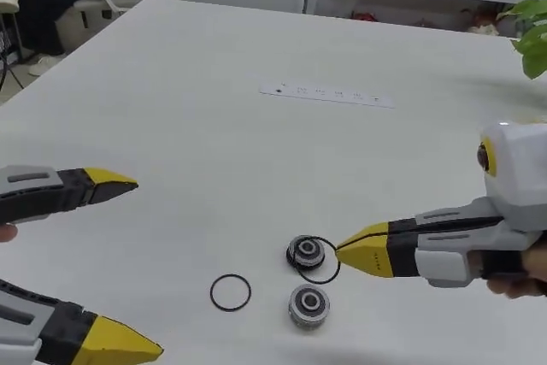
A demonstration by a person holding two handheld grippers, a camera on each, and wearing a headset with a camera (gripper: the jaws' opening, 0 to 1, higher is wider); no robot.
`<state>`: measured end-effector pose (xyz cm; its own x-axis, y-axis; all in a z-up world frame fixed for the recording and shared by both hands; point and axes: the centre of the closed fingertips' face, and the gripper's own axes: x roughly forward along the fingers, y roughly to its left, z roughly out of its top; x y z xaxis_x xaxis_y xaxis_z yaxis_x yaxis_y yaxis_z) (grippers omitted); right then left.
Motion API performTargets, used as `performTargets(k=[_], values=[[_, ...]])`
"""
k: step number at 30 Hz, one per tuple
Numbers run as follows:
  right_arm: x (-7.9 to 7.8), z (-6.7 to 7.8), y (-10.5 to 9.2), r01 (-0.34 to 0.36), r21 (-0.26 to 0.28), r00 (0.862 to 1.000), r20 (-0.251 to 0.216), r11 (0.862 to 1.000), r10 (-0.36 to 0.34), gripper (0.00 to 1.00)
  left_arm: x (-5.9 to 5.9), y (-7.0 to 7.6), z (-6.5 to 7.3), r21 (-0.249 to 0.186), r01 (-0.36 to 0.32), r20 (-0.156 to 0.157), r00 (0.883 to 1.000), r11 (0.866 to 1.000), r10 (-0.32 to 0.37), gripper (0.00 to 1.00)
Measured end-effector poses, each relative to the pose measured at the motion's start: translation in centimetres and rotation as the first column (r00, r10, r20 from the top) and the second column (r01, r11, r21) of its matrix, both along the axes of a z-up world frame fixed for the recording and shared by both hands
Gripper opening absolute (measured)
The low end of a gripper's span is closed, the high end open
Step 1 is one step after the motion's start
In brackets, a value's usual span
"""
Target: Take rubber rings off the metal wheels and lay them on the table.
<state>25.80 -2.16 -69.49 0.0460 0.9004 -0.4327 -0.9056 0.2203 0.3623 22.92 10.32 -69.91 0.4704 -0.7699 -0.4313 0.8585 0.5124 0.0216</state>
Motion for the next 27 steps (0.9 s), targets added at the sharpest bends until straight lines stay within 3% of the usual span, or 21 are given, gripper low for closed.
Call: performTargets(k=[9, 27], values=[[0.0, 0.3, 1.2, -0.033, 0.009, 0.999, -0.003, 0.999, 0.033, 0.00, -0.4, 0.4, -0.2, -0.003, -0.023, -0.006, 1.000, 1.000, 0.023, 1.00], [0.4, -2.0, 3.8, -0.084, 0.002, 0.996, -0.037, 0.996, 0.084, 0.00, -0.7, 0.0, -0.6, -0.042, -0.066, -0.024, 0.998, 0.997, 0.065, 1.00]])
